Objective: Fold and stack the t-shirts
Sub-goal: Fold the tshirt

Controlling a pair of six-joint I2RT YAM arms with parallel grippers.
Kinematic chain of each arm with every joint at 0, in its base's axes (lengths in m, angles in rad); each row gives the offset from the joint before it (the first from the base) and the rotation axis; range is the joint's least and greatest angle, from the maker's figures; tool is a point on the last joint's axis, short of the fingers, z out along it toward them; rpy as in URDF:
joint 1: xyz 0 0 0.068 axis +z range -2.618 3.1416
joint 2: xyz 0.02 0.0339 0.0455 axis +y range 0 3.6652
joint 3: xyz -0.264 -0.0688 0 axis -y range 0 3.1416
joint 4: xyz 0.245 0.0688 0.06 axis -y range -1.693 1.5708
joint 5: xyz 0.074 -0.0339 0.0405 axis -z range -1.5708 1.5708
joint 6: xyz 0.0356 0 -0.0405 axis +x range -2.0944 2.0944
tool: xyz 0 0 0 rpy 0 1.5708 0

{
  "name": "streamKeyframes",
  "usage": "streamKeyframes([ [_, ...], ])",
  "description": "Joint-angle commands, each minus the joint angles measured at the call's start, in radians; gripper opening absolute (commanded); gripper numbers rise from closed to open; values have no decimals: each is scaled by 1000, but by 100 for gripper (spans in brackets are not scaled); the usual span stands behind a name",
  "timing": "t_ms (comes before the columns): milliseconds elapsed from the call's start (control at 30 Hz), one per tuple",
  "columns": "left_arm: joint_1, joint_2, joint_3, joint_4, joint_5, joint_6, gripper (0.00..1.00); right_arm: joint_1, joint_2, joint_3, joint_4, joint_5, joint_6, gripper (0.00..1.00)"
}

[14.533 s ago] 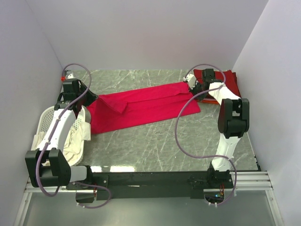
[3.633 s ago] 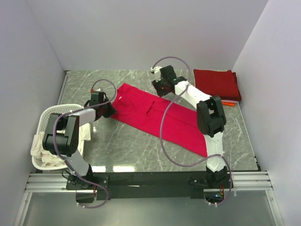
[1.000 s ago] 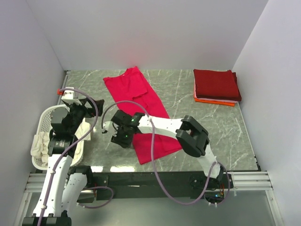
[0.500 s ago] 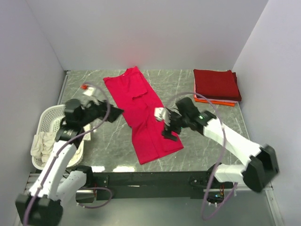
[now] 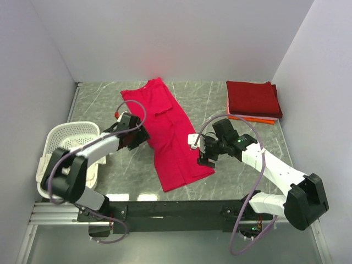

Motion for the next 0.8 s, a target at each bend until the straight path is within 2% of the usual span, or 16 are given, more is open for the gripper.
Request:
streamKeyframes([
  [0,13,108,120,52,-130,-151,73,-11,-26,16,47,-11,21,82],
  [33,24,162,146,50,-133,-159,72,-12,-35,12,48,-13,21,82],
  [133,80,258,187,32,-116,-162,62,-23,-48,3,54,-23,23,82],
  [333,148,361,253,38,-80,-104,50,-41,-52,6,51,-43,27,82],
  [433,179,423,293,55,12,-61,40,-42,-46,12,45,-48,30,82],
  [567,199,463,322,63,77,-15,41,-43,-37,15,42,-51,30,82],
  [700,206,490,348,44,65,16,41,-45,-25,19,36,-57,29,82],
  [767,217,510,381,29,69,36,16,-43,-15,30,27,-62,26,80],
])
